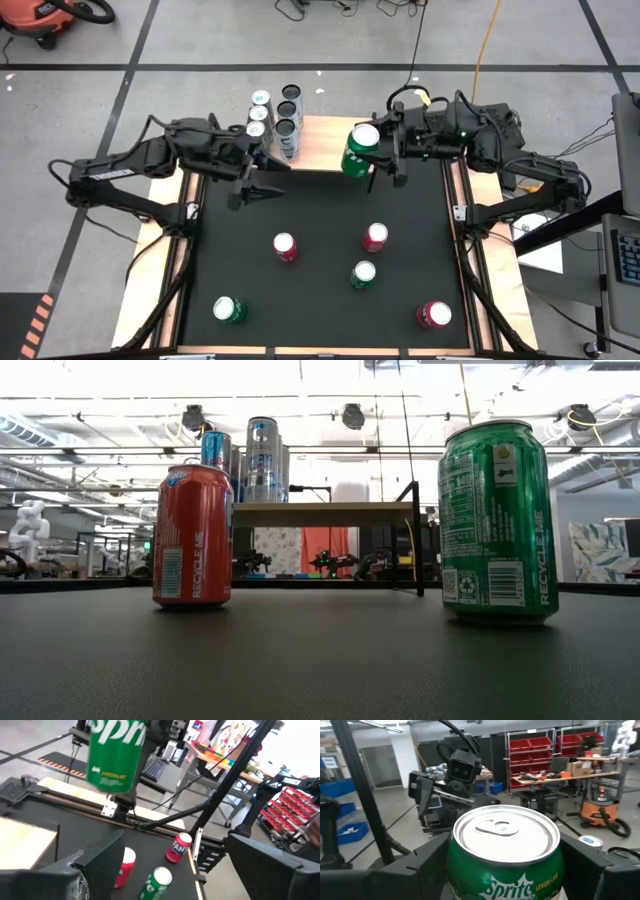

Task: Place canned beverage on shelf
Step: Put the top green soda can on the shelf

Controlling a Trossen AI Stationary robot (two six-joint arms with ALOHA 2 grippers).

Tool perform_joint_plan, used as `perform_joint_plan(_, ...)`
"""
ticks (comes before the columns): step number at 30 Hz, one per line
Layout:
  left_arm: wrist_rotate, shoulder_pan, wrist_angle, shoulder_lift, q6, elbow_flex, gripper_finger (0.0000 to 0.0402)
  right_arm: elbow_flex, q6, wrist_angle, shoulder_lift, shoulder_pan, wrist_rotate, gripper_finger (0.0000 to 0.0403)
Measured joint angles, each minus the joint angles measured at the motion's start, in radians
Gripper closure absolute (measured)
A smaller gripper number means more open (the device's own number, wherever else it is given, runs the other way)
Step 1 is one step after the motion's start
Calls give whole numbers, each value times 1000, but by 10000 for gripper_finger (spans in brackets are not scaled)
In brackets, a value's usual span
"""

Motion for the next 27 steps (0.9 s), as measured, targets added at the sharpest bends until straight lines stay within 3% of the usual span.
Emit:
perform_joint_plan(12, -33, -12, -57, -44, -10, 0, 49, 19, 4, 80, 103, -76, -108, 124)
perform_joint_plan(27, -34, -36, -124, -53, -53, -1, 49, 219, -41, 79, 391, -319, -442, 124)
